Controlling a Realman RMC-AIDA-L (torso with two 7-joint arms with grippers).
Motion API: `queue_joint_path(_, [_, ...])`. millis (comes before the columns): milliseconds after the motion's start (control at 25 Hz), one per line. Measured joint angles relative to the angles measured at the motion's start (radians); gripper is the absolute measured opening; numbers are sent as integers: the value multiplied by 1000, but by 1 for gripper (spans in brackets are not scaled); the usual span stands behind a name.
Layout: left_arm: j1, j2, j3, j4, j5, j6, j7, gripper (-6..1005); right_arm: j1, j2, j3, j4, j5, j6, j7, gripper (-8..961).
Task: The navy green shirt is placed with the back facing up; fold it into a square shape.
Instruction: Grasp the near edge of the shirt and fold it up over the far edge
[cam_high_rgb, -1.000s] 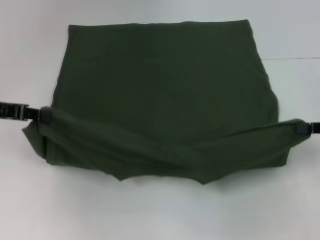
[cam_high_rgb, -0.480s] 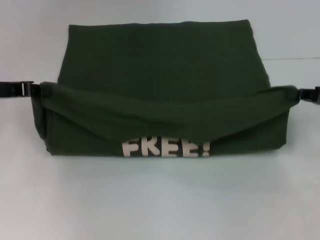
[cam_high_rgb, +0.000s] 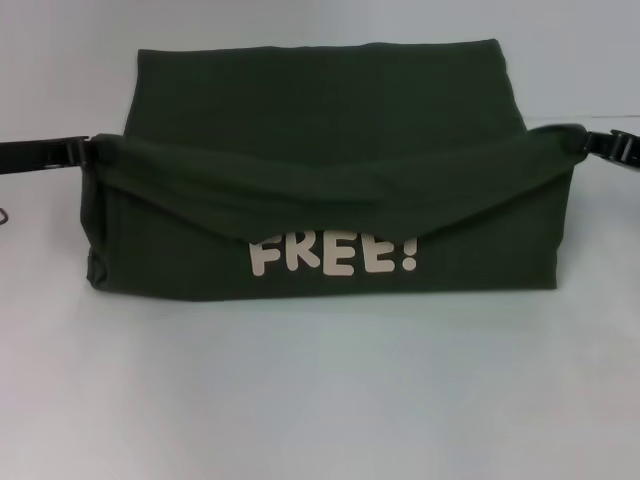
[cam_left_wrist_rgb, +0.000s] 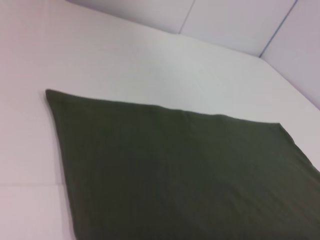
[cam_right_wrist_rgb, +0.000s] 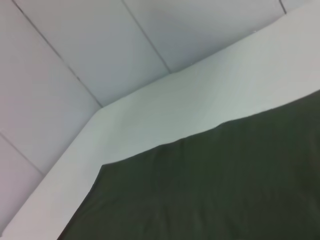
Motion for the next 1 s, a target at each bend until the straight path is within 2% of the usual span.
queue_joint_path(280, [-8,-29,9,-20,-43,-109,30,26,26,41,-1,13,63,110,-86,27])
queue_joint_path(520, [-8,-34,10,-57,-110,-171,78,25,43,51,-4,63,124,197,-159,28])
queue_joint_path(880, [-32,-82,11,-85,-188,-286,187,25,69,86,-10,96,194,333,-228,29])
queue_joint_path(1000, [-44,-90,11,-99,-197,-327,213,26,76,93,-10,117,228,364,-272,30])
